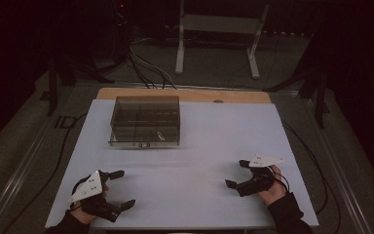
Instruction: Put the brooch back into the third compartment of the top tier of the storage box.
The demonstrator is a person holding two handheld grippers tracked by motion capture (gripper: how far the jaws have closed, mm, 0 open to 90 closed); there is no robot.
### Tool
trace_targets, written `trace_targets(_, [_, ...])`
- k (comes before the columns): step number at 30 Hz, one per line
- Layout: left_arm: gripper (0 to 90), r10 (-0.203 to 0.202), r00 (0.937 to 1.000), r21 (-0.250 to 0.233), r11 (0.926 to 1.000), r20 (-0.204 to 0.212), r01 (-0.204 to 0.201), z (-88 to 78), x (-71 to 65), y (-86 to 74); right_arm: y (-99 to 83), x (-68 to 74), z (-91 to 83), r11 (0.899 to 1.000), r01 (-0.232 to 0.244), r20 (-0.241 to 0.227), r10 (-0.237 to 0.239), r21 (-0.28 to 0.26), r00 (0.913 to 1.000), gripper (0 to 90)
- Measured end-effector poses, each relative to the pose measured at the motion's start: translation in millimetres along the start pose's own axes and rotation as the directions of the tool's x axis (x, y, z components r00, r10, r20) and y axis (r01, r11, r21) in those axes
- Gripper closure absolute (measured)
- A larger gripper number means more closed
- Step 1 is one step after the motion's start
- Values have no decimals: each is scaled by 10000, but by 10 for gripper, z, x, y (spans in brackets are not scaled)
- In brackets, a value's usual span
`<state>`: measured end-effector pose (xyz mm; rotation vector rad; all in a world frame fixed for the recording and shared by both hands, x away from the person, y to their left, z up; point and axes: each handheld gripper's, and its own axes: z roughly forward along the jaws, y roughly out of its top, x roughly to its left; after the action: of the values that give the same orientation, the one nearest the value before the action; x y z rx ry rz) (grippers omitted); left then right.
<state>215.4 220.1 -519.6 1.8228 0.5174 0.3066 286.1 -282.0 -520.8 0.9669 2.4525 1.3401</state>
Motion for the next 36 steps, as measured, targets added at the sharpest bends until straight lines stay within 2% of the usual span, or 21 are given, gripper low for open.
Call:
trace_targets(6, [6, -2, 10000, 20, 10000, 17, 2, 3, 1, -2, -139, -28, -150, 9997, -249, 252, 250, -55, 9994, 0])
trace_targets(11, [6, -3, 10000, -1, 10000, 0, 3, 0, 2, -1, -241, -54, -272, 9992, -381, 651, 390, -157, 9971, 0])
trace_targets(18, [6, -41, 10000, -29, 10000, -2, 41, -4, 6, 0, -371, -72, -372, 9979, -602, 1013, 625, -253, 9929, 0])
trace_targets(23, [6, -31, 10000, -35, 10000, 27, 31, 1, 13, 1, -456, -155, -436, 9936, -1100, 1537, 1124, -239, 9817, 0])
trace_targets(25, [6, -6, 10000, -8, 10000, 66, 6, 8, 10, 2, -457, -187, -437, 9929, -1148, 1710, 1182, -300, 9782, 0])
trace_targets(30, [6, 7, 10000, 5, 10000, 54, -7, -1, 7, -3, -437, -226, -374, 9931, -1163, 1593, 1175, -174, 9802, 0])
trace_targets(36, [6, 15, 10000, 27, 10000, 49, -15, -3, 4, -6, -430, -211, -370, 9934, -1113, 1419, 1144, -296, 9833, 0])
